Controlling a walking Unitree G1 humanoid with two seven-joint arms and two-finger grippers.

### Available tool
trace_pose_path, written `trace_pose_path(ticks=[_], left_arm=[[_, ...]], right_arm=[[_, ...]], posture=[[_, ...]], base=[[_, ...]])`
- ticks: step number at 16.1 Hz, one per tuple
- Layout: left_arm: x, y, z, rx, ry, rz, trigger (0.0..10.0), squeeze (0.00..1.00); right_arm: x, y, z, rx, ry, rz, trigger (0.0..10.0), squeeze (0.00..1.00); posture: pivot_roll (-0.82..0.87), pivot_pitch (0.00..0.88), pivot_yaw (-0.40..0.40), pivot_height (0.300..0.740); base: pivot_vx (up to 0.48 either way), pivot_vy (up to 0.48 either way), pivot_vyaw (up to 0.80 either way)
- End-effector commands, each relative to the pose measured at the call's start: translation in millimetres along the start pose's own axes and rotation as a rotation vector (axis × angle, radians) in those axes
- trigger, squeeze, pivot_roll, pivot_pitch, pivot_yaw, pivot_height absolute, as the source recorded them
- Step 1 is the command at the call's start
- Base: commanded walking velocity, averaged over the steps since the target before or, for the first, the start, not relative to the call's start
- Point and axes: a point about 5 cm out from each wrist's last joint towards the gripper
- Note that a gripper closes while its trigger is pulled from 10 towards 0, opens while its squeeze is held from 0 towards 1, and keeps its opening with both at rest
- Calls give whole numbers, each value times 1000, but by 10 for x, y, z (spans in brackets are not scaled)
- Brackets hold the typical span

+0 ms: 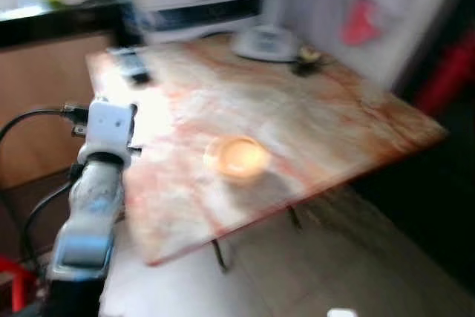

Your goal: Restocking fridge

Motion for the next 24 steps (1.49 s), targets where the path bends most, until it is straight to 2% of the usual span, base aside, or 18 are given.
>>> trace_pose_path(ticks=[1,8,13,16,18,22,23,24], left_arm=[[55,-5,3,-30,-37,-35,10000,0],[117,-29,-31,-48,-72,-27,10000,0],[116,-127,-30,-137,-93,-7,10000,0],[12,-209,-20,-197,-64,2,10000,0],[-51,-270,-33,-234,-49,62,10000,0],[-392,-404,7,-298,54,144,10000,0],[-484,-436,33,-317,84,153,10000,0],[-659,-436,68,-305,150,130,10000,0]], right_arm=[[-50,15,4,0,19,-5,10000,0],[-43,33,-1,-3,16,-16,10000,0],[-32,51,-6,1,17,-15,10000,0],[-31,60,-8,-1,16,-20,10000,0],[-35,68,-9,-6,16,-28,10000,0],[-46,63,-9,-21,23,-42,10000,0],[-47,60,-9,-22,25,-41,10000,0],[-47,61,-9,-23,26,-40,10000,0]], posture=[[139,0,-27,740],[126,0,-15,740],[111,0,-8,740],[82,0,5,740],[51,0,17,740],[21,0,24,740],[20,0,24,740],[13,0,26,740]], base=[[0,0,-800],[0,-137,-800],[0,0,-800],[0,0,-800],[0,0,-800],[0,0,-800],[0,0,-800],[0,0,-800]])
Point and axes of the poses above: a point about 5 cm out from each wrist's last joint towards the gripper, its own z axis pointing back from the gripper into the wrist, its own x axis along the axis of the wrist's last joint, y = z × x, and after that the axes turned 3 degrees about z, right-handed
